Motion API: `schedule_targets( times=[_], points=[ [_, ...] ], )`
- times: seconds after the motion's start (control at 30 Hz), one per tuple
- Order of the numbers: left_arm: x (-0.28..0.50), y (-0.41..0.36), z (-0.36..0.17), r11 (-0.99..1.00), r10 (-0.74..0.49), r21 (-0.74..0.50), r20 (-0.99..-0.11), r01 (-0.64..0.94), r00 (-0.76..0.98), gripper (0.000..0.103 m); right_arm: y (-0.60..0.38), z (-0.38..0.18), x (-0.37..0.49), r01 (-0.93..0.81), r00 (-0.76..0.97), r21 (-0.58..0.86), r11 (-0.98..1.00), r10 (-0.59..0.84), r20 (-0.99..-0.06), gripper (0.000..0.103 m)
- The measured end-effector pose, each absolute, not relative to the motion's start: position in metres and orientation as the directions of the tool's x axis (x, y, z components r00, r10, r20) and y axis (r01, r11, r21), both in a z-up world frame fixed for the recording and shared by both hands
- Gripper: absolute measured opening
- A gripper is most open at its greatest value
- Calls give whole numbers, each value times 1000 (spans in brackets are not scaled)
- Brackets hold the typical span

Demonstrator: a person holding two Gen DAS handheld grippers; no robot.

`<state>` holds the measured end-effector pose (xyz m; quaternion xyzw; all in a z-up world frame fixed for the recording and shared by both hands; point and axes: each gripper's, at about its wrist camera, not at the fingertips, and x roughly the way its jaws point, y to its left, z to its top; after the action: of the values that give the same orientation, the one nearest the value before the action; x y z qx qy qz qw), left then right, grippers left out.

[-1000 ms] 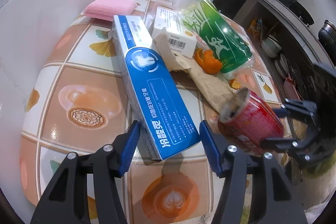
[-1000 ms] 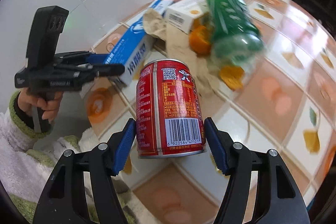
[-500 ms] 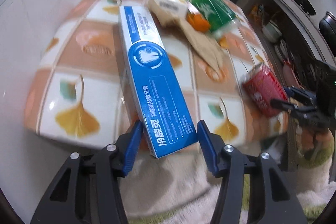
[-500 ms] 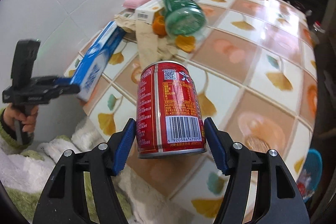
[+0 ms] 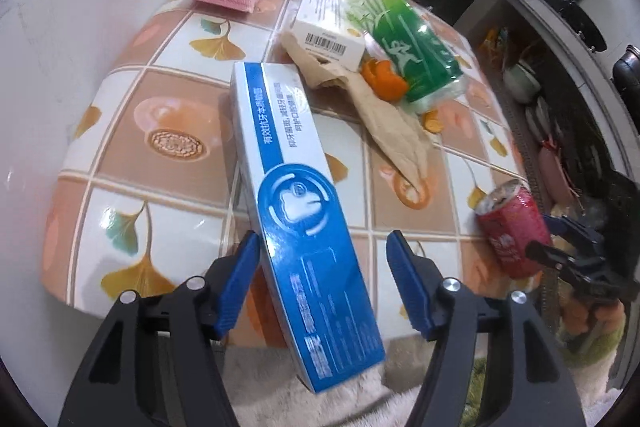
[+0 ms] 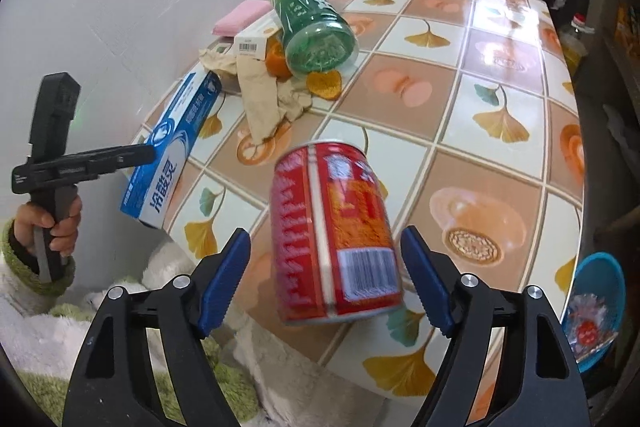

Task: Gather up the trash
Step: 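Grasp the red can with the right gripper while the left gripper grasps the blue toothpaste box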

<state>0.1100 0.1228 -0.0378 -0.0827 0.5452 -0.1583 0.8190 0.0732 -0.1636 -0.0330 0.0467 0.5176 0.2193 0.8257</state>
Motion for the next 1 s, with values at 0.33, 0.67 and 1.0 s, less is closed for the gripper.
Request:
schedule_targets(
  times=[0.33,0.67,1.0],
  points=[
    [116,116,-52,952,-302,-251,-870,176,389,58,-150,-39,74,-293,402,206,934,316,-859,75],
    [105,128,-54,937,-351,-310,-818,164,456,56,-146,-41,71,-276,431,131,952,245,-868,71],
    [94,145,-50,906,-412,-393,-729,157,547,54,-140,-38,67,-291,451,86,953,215,-866,68]
  ],
)
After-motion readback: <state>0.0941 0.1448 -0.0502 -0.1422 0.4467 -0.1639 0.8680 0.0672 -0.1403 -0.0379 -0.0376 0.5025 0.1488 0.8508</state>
